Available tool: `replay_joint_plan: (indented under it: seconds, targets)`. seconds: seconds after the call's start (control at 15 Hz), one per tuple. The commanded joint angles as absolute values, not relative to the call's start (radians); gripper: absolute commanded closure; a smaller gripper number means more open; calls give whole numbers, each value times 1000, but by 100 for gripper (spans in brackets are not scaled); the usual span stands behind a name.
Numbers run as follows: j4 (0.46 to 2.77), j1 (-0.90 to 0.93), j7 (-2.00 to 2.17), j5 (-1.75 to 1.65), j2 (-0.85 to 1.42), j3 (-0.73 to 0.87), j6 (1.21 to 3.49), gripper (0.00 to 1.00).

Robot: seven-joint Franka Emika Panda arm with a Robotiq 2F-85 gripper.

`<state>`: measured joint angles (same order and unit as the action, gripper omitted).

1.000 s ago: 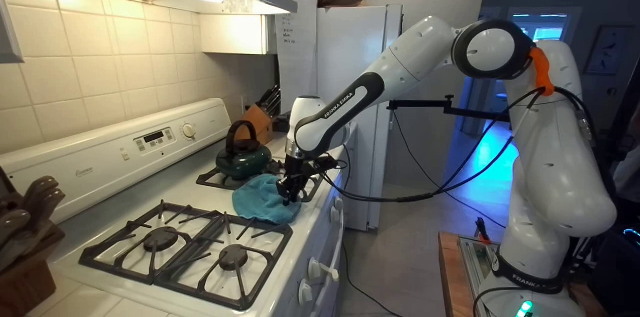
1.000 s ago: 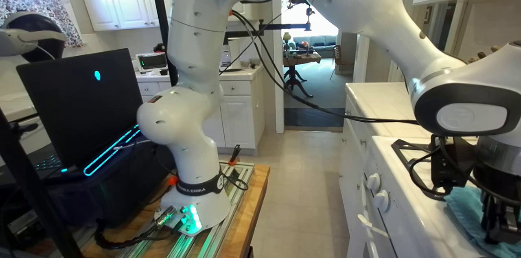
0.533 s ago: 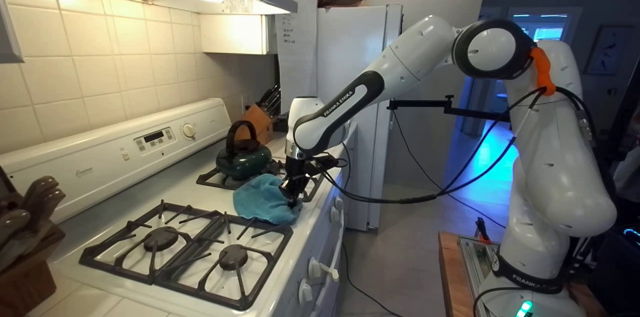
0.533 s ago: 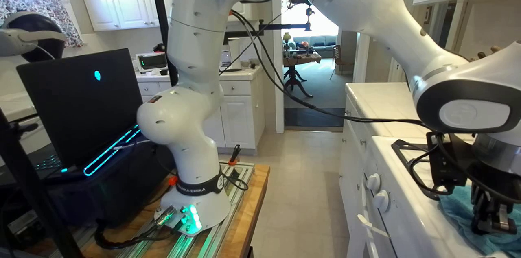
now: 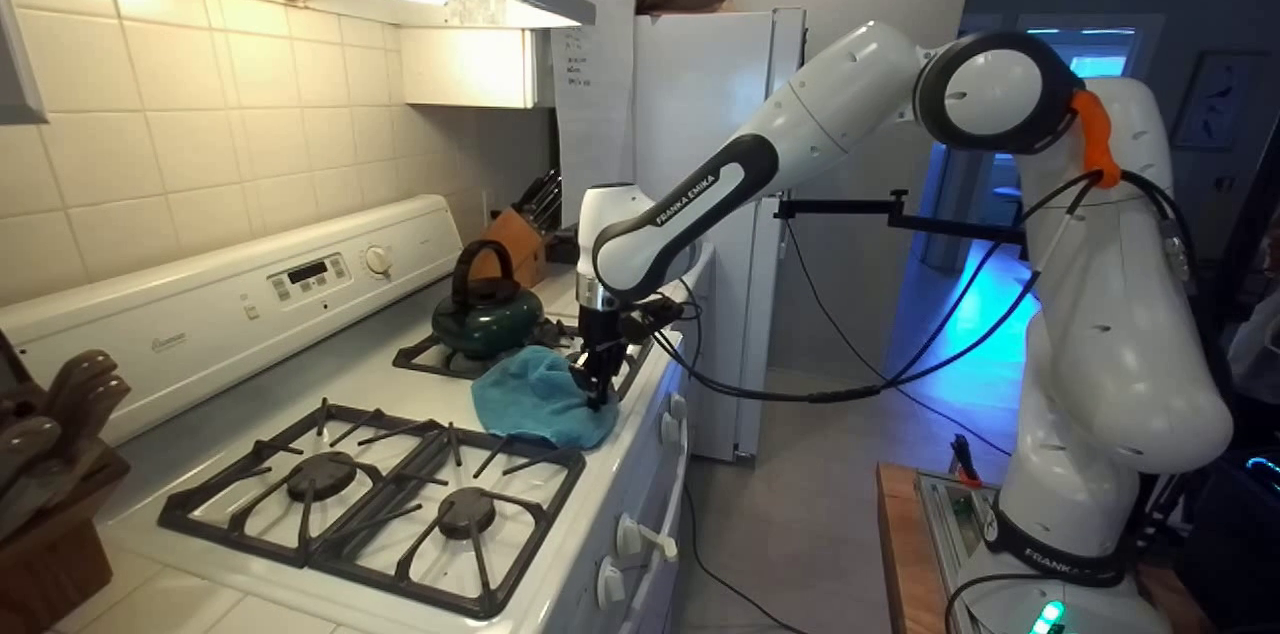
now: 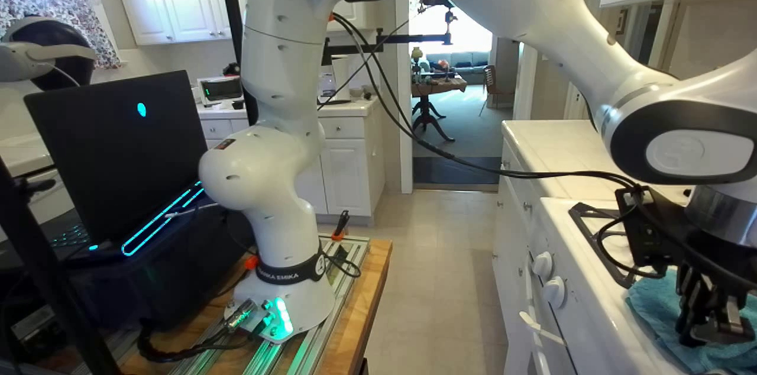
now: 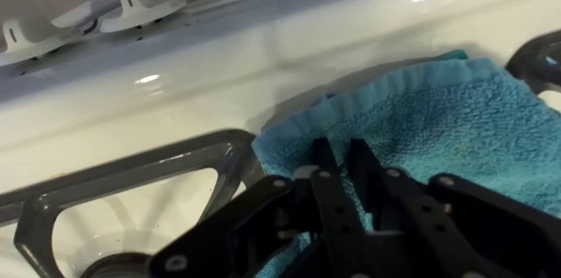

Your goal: Use the towel to wipe the stove

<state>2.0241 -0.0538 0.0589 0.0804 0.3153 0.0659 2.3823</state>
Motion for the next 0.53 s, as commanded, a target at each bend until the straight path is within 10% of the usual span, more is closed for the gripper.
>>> replay_joint_plan:
  seconds: [0.0,0.47]
  targets:
    - [2030,-46,62,16,274,75,2409,51]
    - [1988,-59,35,27,329,64,2496,2]
